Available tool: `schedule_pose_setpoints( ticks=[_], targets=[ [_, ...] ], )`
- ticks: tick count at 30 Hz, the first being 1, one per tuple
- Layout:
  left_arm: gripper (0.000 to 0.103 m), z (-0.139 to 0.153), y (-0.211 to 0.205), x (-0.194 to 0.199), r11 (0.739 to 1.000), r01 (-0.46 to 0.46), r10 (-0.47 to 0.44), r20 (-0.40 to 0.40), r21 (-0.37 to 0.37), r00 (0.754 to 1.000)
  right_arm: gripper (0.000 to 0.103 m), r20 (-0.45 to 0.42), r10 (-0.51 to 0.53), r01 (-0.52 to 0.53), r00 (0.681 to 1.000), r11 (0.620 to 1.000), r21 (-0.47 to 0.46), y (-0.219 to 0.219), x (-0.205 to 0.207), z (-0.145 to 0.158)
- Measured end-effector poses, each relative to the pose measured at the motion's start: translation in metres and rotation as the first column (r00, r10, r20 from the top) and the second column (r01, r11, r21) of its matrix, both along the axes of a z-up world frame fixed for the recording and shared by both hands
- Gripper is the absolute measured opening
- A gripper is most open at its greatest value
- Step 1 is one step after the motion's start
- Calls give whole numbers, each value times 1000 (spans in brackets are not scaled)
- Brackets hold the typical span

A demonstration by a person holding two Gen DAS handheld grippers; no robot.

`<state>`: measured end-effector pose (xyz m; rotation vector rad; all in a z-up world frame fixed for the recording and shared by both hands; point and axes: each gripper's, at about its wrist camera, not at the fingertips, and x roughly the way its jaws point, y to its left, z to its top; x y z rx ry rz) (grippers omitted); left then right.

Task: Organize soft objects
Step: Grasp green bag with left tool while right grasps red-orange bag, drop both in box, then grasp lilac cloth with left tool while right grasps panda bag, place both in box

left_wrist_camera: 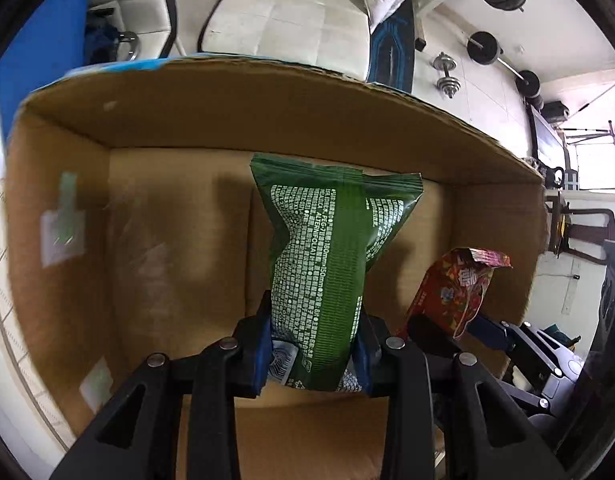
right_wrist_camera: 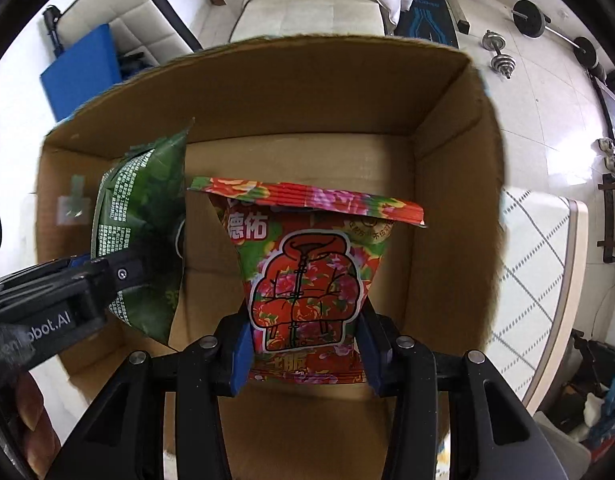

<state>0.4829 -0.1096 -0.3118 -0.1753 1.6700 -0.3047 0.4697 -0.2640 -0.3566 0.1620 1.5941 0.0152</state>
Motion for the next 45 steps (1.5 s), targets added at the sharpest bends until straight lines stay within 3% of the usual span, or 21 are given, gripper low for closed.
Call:
schedule_pose_setpoints(
  ticks=[3, 7, 9, 12, 20, 24, 26, 33, 45],
  targets=[
    [31, -7, -7, 6, 1000, 21, -21, -15, -3, 1000, 47, -3, 1, -1, 1000, 1000, -23, 3, 11, -8],
    [32, -4, -10, 7, 998, 35, -36, 13, 54, 999, 49, 5, 3, -3, 1000, 1000, -23, 8, 19, -10],
    [34, -2, -8, 6, 997, 32, -33, 6, 67, 999, 56, 19, 5, -4, 1000, 999, -47, 10, 18, -6],
    [46, 5, -2, 2, 994, 39, -42, 31, 106, 999, 70, 28, 4, -3, 1000, 999, -52, 10, 16, 0],
    [91, 34, 21, -21, 978, 60, -88, 134, 201, 987, 83, 24, 20, -18, 1000, 997, -78, 23, -2, 17],
    [92, 48, 41, -38, 974, 46, -85, 167, 223, 982, 95, 32, 35, -32, 999, 995, -99, 30, -25, 33],
    [99, 53, 46, -43, 971, 30, -75, 183, 236, 980, 97, 47, 36, -31, 998, 994, -109, 34, -40, 43],
    [100, 86, 62, -94, 974, -7, -49, 241, 224, 969, 98, 124, 38, -20, 992, 989, -146, 41, -98, 85],
    [100, 170, 65, -163, 976, -31, -55, 382, 214, 922, 98, 232, 59, -41, 971, 996, -79, 58, -172, 162]
  ],
)
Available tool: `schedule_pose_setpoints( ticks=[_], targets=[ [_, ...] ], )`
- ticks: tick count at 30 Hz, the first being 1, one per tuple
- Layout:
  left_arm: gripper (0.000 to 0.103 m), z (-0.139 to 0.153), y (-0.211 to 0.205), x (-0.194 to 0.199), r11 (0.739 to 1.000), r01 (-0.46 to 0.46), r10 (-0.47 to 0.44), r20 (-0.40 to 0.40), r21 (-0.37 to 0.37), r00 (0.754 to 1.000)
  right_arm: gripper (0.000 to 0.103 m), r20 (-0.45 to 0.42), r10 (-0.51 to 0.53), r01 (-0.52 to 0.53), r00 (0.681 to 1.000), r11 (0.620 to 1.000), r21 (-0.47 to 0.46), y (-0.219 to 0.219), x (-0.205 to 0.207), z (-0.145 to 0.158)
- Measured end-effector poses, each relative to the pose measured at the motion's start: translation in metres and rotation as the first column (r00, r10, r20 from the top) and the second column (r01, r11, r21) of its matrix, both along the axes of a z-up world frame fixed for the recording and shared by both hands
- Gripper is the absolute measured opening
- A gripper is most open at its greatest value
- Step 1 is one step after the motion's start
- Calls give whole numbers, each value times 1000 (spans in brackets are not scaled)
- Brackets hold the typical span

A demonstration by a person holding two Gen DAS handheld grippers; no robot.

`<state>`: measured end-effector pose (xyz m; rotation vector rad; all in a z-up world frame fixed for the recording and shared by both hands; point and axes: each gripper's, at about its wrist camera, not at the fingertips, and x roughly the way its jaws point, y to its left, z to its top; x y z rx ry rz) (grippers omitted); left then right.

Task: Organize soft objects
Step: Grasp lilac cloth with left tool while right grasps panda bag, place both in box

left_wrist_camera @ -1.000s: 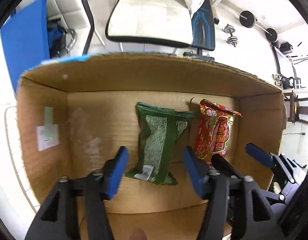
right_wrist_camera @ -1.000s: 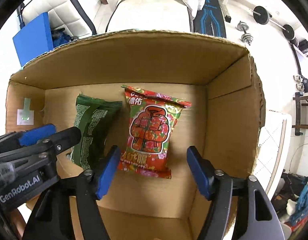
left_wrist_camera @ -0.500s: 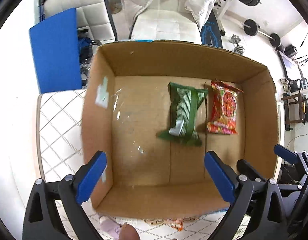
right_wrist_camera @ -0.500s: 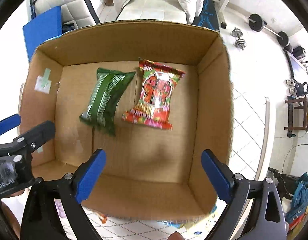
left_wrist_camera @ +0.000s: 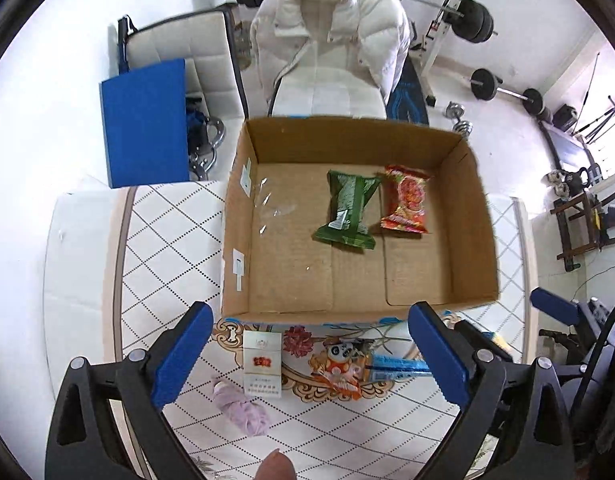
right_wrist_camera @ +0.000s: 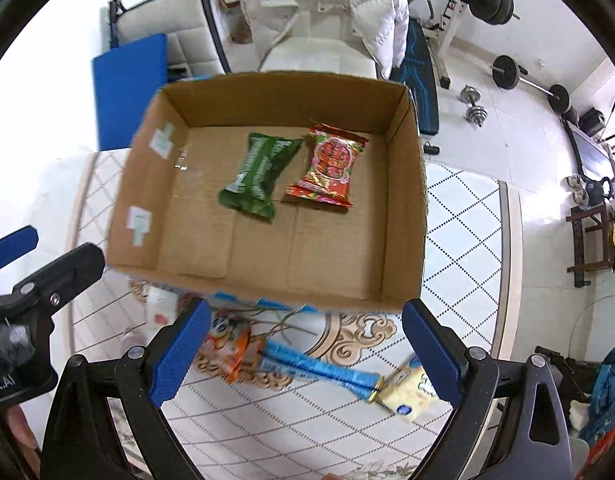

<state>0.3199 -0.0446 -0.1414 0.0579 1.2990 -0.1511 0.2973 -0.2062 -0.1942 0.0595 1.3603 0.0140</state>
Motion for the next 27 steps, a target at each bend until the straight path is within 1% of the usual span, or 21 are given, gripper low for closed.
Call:
schedule_pose_setpoints(
  ticks=[2, 4, 6, 8, 9, 11, 13, 14, 15, 17, 19, 22, 23, 25, 26, 27],
  targets=[
    [100, 12, 7, -6, 1000, -16, 16, 10, -9, 1000, 98, 11, -1, 0, 1000, 1000, 25, -1, -10, 11],
    [100, 18, 15, -11, 999, -27, 27, 9, -22, 1000, 98, 5, -4, 3, 1000, 999, 48, -2, -22, 16],
    [100, 17, 28, -20, 999, -49, 49, 6, -14, 999, 98, -12, 7, -6, 1000, 998, 64, -2, -33, 12],
    [100, 8, 41, -31, 997, -73, 73, -9, 6, 997, 98, -57, 35, -31, 998, 997, 70, 0, -44, -6],
    [100, -2, 50, -37, 996, -91, 92, -27, 14, 995, 98, -81, 39, -33, 996, 997, 74, 1, -48, -17],
    [100, -24, 67, -46, 992, -126, 127, -75, 20, 989, 98, -140, 31, -15, 990, 993, 118, 3, -55, -44],
    [100, -53, 87, -56, 985, -172, 173, -140, 23, 975, 98, -197, 28, 3, 980, 988, 157, 9, -59, -76],
    [100, -72, 98, -61, 979, -201, 203, -181, 30, 962, 98, -216, 23, 16, 976, 984, 177, 14, -59, -90],
    [100, -83, 106, -65, 974, -223, 225, -205, 34, 953, 98, -230, 19, 27, 973, 980, 195, 20, -59, -104],
    [100, -107, 119, -73, 965, -260, 261, -248, 40, 933, 98, -255, 11, 48, 967, 974, 223, 35, -55, -128],
    [100, -131, 129, -80, 957, -285, 290, -284, 62, 914, 98, -281, -4, 77, 960, 966, 247, 49, -48, -148],
    [100, -161, 140, -86, 944, -324, 325, -333, 60, 885, 98, -322, -54, 134, 945, 963, 234, 63, -38, -176],
    [100, -173, 144, -88, 938, -344, 338, -358, 49, 870, 97, -333, -68, 150, 940, 962, 226, 67, -36, -184],
    [100, -191, 153, -91, 927, -373, 358, -394, 42, 846, 93, -355, -87, 166, 931, 966, 197, 75, -31, -197],
    [100, -201, 156, -92, 924, -381, 361, -411, 35, 837, 85, -368, -91, 169, 925, 968, 186, 79, -30, -204],
    [100, -207, 156, -93, 922, -387, 364, -423, 34, 830, 73, -378, -89, 165, 921, 971, 174, 81, -30, -209]
  ],
)
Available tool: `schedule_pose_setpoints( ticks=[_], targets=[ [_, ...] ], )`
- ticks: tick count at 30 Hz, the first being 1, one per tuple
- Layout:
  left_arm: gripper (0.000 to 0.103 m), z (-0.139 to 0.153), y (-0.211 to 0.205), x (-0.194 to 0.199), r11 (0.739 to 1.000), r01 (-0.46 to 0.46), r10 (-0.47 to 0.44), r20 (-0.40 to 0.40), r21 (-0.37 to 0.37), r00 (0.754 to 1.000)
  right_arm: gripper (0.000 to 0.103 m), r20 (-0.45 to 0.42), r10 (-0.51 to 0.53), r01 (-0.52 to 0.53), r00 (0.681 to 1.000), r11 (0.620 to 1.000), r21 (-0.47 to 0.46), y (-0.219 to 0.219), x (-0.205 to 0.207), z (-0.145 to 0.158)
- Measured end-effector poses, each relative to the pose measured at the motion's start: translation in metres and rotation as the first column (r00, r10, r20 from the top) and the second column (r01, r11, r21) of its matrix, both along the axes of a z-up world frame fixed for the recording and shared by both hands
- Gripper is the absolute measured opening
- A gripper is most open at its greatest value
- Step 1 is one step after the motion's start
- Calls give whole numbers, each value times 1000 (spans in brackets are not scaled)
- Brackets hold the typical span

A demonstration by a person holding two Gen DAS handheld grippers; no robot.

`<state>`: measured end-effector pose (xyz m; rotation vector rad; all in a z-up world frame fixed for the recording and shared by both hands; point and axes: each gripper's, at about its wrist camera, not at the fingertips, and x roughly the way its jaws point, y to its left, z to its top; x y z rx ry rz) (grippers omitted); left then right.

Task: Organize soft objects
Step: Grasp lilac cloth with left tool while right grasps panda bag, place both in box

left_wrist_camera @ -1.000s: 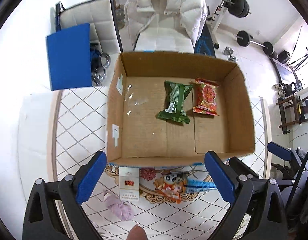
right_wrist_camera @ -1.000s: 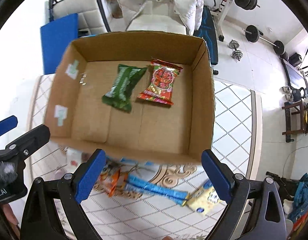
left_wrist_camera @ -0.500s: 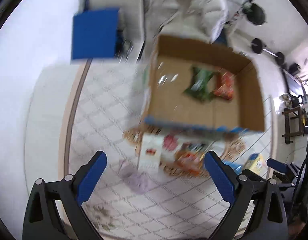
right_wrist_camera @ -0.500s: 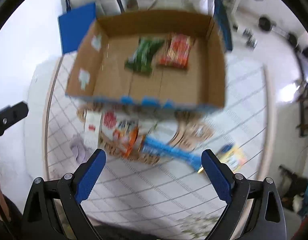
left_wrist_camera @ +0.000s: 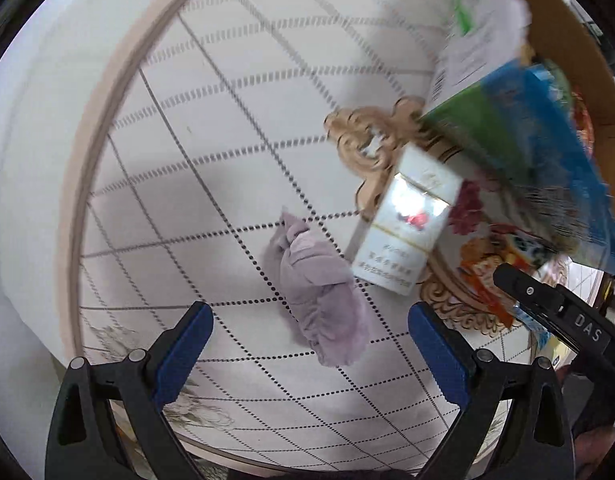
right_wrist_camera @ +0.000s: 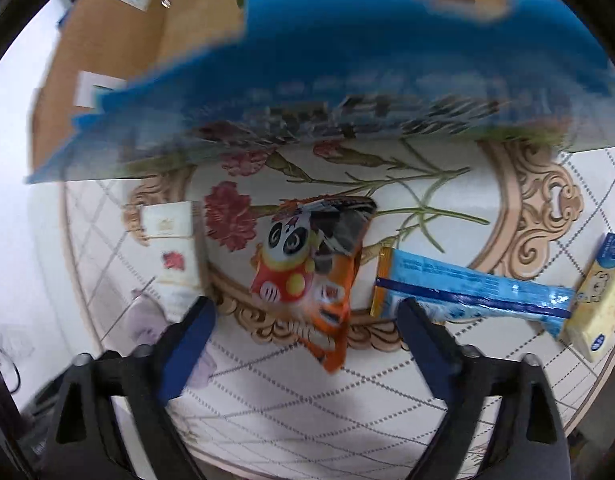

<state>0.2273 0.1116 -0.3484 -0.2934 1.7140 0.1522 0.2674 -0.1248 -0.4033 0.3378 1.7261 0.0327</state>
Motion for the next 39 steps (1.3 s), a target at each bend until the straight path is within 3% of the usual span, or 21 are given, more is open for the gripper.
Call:
schedule_pose_setpoints(
  ticks=[3, 7, 11, 17, 21, 26, 31, 33, 36, 39],
  targets=[
    [100, -27, 1, -4, 999, -25, 23, -49, -37, 999, 50, 6, 13, -12, 1000, 999, -46, 6, -3, -9],
    [98, -53, 1, -10, 995, -56, 47, -99, -87, 994, 45, 24, 27, -26, 999, 998, -65, 11, -7, -8],
    [38, -57, -5, -19, 999, -1, -3, -88, -43, 996, 42, 39, 45, -42, 998, 996, -73, 10, -14, -1],
    [36, -31, -20, -47, 997, 76, -77, -46, -18, 996, 40, 63, 62, -59, 996, 997, -40, 4, -33, 19],
    [36, 10, -39, -68, 991, 130, -129, 16, -28, 991, 38, 86, 69, -70, 994, 997, 14, -3, -48, 43],
    [36, 77, -79, -65, 974, 212, -201, 136, -76, 970, 38, 165, 68, -82, 984, 994, 78, -23, -60, 100],
    [36, 160, -118, -9, 934, 334, -286, 293, -129, 912, 38, 270, 51, -85, 962, 990, 115, -48, -52, 169],
    [36, 183, -128, 22, 917, 381, -325, 335, -116, 884, 38, 301, 48, -88, 952, 989, 123, -64, -41, 194],
    [36, 198, -136, 77, 907, 416, -363, 375, -69, 853, 38, 340, 62, -99, 938, 991, 93, -84, -16, 218],
    [36, 199, -150, 123, 896, 441, -394, 375, -46, 839, 38, 331, 92, -118, 939, 991, 61, -95, 21, 214]
  ],
)
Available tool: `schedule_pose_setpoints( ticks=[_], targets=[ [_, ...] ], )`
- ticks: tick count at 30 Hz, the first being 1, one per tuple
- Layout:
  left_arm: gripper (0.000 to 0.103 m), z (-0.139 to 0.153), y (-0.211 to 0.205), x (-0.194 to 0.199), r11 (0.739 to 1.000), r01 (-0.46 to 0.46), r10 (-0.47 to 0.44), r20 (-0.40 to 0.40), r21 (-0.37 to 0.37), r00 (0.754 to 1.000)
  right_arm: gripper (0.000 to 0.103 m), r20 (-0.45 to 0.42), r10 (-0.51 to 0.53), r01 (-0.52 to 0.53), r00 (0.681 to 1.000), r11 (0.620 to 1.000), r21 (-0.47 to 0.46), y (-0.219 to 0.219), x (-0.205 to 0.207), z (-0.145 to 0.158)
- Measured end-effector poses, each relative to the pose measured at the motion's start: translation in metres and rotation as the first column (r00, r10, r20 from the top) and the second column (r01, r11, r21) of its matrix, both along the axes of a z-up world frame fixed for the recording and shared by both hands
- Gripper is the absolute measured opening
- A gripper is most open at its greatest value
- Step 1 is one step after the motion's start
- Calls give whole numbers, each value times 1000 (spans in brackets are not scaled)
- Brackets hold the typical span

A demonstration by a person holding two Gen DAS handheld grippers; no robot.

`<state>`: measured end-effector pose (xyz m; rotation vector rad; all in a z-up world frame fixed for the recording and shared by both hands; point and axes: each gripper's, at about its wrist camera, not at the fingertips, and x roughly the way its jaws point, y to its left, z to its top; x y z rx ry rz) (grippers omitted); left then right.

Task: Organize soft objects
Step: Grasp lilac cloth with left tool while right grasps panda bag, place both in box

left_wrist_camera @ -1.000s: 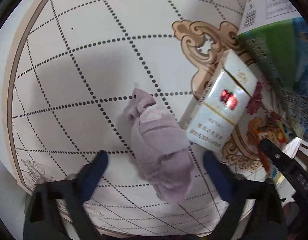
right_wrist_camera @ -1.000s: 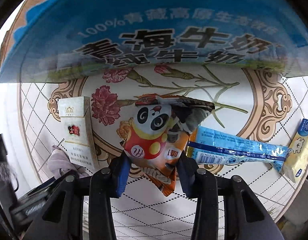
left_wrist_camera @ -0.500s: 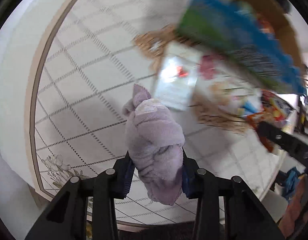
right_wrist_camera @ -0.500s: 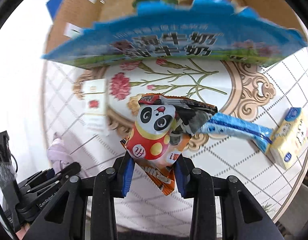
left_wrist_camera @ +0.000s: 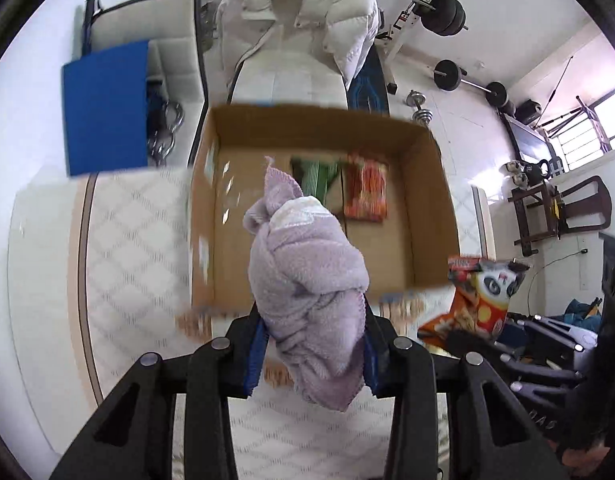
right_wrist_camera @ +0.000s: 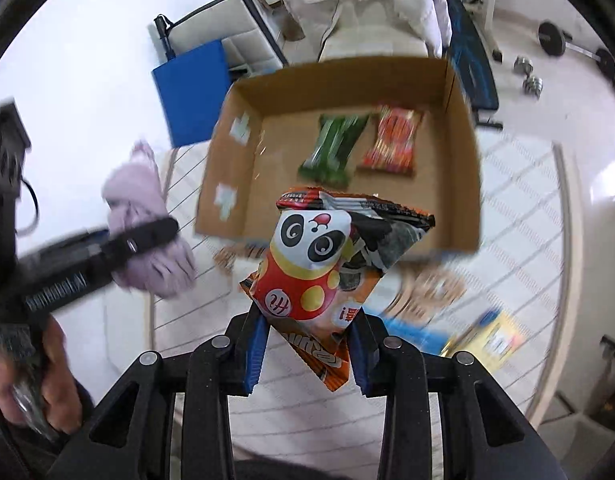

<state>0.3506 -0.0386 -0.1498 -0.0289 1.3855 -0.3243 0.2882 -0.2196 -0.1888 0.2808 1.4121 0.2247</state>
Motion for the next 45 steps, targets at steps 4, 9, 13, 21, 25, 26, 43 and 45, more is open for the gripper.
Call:
schedule_pose_setpoints(
  ticks=[4, 9, 13, 21, 25, 26, 43, 45],
  targets=[
    [36, -29, -10, 53, 999, 13, -12, -38, 36, 999, 38, -54, 34, -37, 998, 999, -40, -11, 49, -27],
    [36, -75, -28, 98, 997, 33, -24, -123, 73, 992, 38, -160, 56, -67, 986, 996, -63, -21, 94, -79],
    [36, -112, -36, 121, 993, 47, -27, -180, 106, 983, 38, -225, 58, -77, 973, 994, -75, -24, 109, -117],
    [36, -148, -35, 154, 990, 21, 11, -224, 142, 974, 38, -291, 42, -74, 956, 992, -98, -23, 121, -158],
    [39, -150, -30, 164, 985, -17, 57, -232, 173, 971, 40, -333, 38, -68, 942, 994, -80, -23, 127, -168],
    [40, -150, -29, 167, 985, -18, 59, -236, 170, 970, 45, -335, 31, -63, 942, 994, -84, -23, 127, -167],
    [92, -79, -11, 96, 992, 2, 12, -109, 128, 994, 93, -171, -62, 25, 983, 977, -213, -5, 87, -101],
    [92, -70, -8, 78, 992, 0, 10, -86, 123, 996, 96, -150, -84, 49, 985, 973, -227, -5, 77, -95]
  ],
)
